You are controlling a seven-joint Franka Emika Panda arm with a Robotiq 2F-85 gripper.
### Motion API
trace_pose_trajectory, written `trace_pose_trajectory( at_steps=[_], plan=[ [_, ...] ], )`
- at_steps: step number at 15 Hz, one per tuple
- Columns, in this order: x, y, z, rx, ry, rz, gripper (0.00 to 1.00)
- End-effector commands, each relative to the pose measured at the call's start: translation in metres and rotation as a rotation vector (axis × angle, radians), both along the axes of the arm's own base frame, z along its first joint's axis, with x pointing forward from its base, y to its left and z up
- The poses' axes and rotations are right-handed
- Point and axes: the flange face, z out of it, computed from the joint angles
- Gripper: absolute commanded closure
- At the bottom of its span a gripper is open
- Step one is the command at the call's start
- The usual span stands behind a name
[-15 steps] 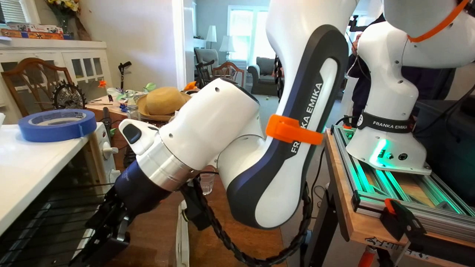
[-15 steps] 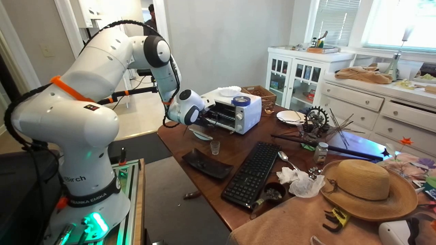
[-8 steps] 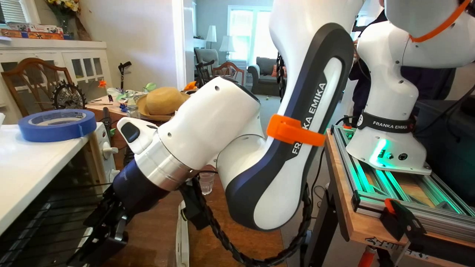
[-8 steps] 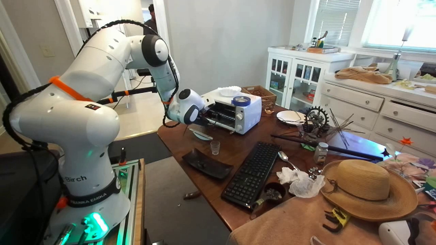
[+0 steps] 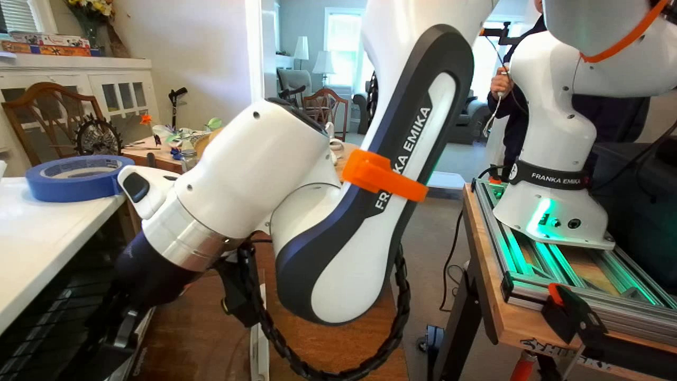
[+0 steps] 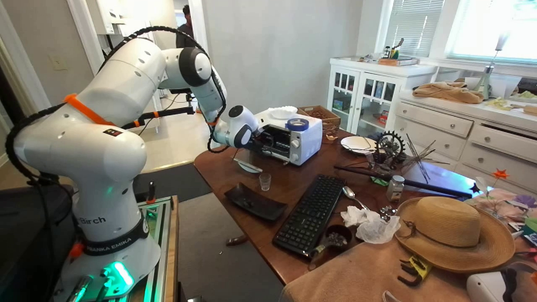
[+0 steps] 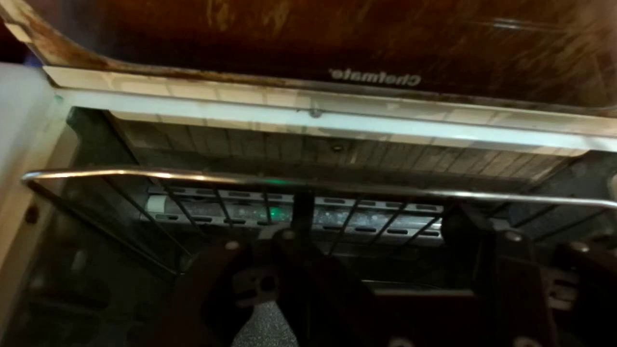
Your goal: Put the metal object inside the mini oven
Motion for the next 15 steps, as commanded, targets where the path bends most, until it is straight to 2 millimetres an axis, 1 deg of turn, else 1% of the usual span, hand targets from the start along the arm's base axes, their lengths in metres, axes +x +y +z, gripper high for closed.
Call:
trace_pose_trajectory(
  at_steps=[1,5,9,10,12,13,14,15],
  plan=[
    [0.03,0.007,-0.004,-0.02,-0.007,0.016,0.56],
    [0.04,0.015,-0.003,-0.025,-0.006,0.028,0.56],
    [0.041,0.018,-0.003,-0.032,-0.012,0.037,0.56],
    [0.04,0.018,-0.002,-0.031,-0.018,0.039,0.36],
    [0.036,0.019,-0.001,-0.027,-0.028,0.044,0.18],
    [0.034,0.019,0.0,-0.026,-0.036,0.048,0.13],
    [0.032,0.019,0.001,-0.021,-0.043,0.051,0.11],
    [0.031,0.02,0.003,-0.01,-0.053,0.052,0.04]
  ],
)
